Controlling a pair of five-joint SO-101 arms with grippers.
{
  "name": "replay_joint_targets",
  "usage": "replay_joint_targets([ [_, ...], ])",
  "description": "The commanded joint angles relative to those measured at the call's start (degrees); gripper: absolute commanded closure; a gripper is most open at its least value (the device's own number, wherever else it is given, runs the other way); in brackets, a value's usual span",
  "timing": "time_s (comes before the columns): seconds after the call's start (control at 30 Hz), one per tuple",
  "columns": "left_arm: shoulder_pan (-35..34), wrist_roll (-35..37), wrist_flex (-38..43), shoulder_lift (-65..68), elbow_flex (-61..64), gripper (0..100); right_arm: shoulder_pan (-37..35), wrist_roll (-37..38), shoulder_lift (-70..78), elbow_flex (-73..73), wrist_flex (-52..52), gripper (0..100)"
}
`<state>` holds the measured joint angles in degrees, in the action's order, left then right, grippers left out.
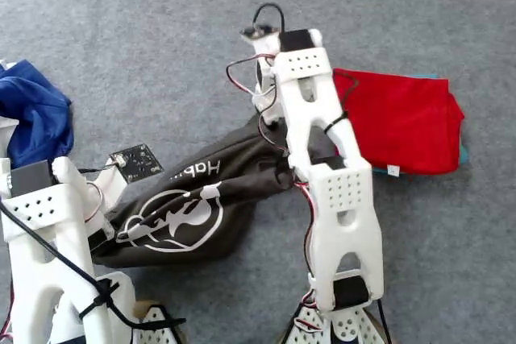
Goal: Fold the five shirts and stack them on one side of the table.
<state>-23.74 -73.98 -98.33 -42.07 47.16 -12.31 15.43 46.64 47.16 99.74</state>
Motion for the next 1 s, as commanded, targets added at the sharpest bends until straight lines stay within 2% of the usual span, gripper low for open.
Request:
replay_joint_targets([
  [0.0, -0.48, -1.32, -0.62, -0.79, -0.75, 97, 0.7, 0.62, -5.14, -0.22, -2.2, 63.1],
  [0.33, -0.66, -1.41, -0.62, -0.62, -0.57, 97, 1.85, 0.35, -5.23, 5.58, -4.4, 63.1],
  [0.53, -0.4, -1.49, -0.35, -1.14, 3.3, 97, 2.2, -7.03, -5.14, 11.12, -9.23, 63.1],
  [0.73, -0.4, -1.14, -0.35, -1.14, 4.18, 97, 0.7, -7.91, -4.79, 11.82, -9.14, 63.2],
  [0.8, -0.4, -1.23, -0.35, -1.14, 4.26, 97, -0.79, -7.91, -2.95, 12.09, -8.88, 66.8],
  [0.97, -0.84, -1.49, -0.62, -1.14, 4.35, 97, -5.36, -7.65, 2.86, 12.35, -10.11, 87.6],
])
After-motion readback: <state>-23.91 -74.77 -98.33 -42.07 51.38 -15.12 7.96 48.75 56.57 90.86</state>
